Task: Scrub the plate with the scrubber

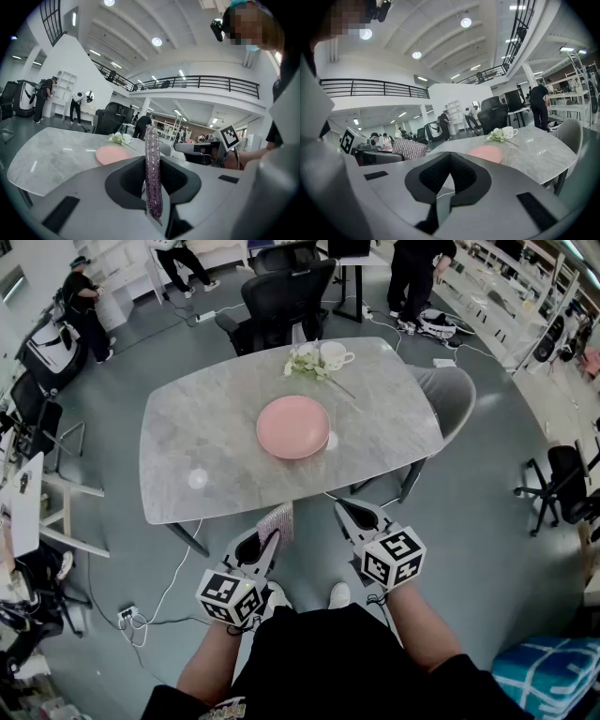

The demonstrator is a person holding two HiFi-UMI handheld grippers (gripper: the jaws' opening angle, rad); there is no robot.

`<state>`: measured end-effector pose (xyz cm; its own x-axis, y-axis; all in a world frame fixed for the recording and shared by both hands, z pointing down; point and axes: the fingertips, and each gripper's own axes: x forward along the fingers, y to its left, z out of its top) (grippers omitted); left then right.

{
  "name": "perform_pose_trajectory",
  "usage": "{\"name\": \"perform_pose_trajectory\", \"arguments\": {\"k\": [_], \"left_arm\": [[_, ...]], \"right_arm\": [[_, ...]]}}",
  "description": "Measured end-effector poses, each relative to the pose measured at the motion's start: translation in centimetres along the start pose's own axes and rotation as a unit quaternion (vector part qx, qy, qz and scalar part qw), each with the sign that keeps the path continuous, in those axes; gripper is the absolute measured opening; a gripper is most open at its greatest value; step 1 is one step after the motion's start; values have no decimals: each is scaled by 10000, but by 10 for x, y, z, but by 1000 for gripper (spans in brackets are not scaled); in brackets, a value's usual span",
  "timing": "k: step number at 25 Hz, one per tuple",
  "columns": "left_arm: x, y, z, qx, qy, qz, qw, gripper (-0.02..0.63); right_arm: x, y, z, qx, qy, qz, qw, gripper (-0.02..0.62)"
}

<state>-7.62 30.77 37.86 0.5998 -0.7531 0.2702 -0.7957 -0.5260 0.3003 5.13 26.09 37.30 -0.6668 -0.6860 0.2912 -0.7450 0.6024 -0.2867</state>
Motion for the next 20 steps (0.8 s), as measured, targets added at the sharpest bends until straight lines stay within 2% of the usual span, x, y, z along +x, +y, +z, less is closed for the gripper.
{"name": "perform_pose_trajectory", "arguments": {"k": [11,20], "left_arm": [[-10,13,0,-23,-1,4,10000,81],[-26,43,3,-66,-2,-30,10000,81]], "right_arm": [[12,7,2,113,-91,-17,9999,14],[38,23,2,160,-45,-108,9998,14]]}}
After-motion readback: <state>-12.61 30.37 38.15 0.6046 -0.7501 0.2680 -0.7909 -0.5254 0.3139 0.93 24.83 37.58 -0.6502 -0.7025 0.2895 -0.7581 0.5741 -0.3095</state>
